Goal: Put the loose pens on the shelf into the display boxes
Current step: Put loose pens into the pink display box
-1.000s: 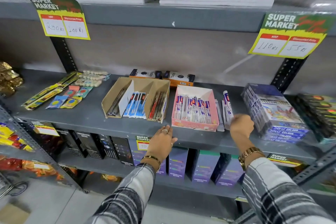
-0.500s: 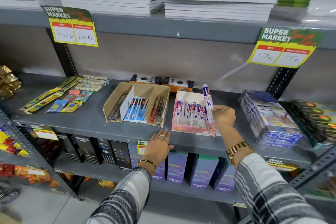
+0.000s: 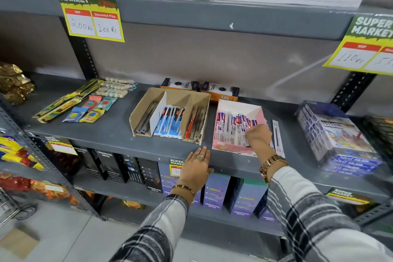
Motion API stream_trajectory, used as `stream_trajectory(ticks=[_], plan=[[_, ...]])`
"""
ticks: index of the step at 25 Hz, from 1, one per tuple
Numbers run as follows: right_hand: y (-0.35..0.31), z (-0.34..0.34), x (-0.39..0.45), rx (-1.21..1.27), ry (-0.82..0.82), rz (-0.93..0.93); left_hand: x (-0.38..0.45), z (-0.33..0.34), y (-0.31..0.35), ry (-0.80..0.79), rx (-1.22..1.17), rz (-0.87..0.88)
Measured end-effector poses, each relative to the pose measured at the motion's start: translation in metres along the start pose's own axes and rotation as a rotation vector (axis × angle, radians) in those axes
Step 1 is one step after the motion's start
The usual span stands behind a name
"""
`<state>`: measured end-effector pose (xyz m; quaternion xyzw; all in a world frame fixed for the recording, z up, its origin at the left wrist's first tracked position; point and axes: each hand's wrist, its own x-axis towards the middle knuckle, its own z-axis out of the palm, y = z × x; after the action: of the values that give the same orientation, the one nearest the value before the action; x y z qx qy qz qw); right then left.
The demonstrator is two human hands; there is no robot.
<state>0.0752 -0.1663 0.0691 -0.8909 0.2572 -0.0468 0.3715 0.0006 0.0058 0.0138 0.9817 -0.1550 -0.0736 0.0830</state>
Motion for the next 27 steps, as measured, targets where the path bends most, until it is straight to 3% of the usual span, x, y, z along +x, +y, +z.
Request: stream_trajectory(ticks=[3, 10, 14, 19, 27], plan=[[0.0, 0.005, -0.001, -0.109, 0.01, -0.025, 0.0, 0.002, -0.001, 0.02, -0.009, 0.002], [-0.002, 0.002, -0.004, -0.079, 0.051, -0.103, 0.001, 0.004, -0.003, 0.04, -0.012, 0.01], [-0.003, -0.021, -0.014, -0.053, 0.19, -0.197, -0.001, 0.003, 0.0, 0.029, 0.003, 0.001], [0.029, -0.051, -0.017, -0.071, 0.309, -0.124, -0.003, 0.0, 0.008, -0.006, 0.049, -0.032], [0.065, -0.052, -0.006, -0.197, 0.075, 0.059, -0.001, 0.008, 0.027, 0.009, 0.052, -0.137]])
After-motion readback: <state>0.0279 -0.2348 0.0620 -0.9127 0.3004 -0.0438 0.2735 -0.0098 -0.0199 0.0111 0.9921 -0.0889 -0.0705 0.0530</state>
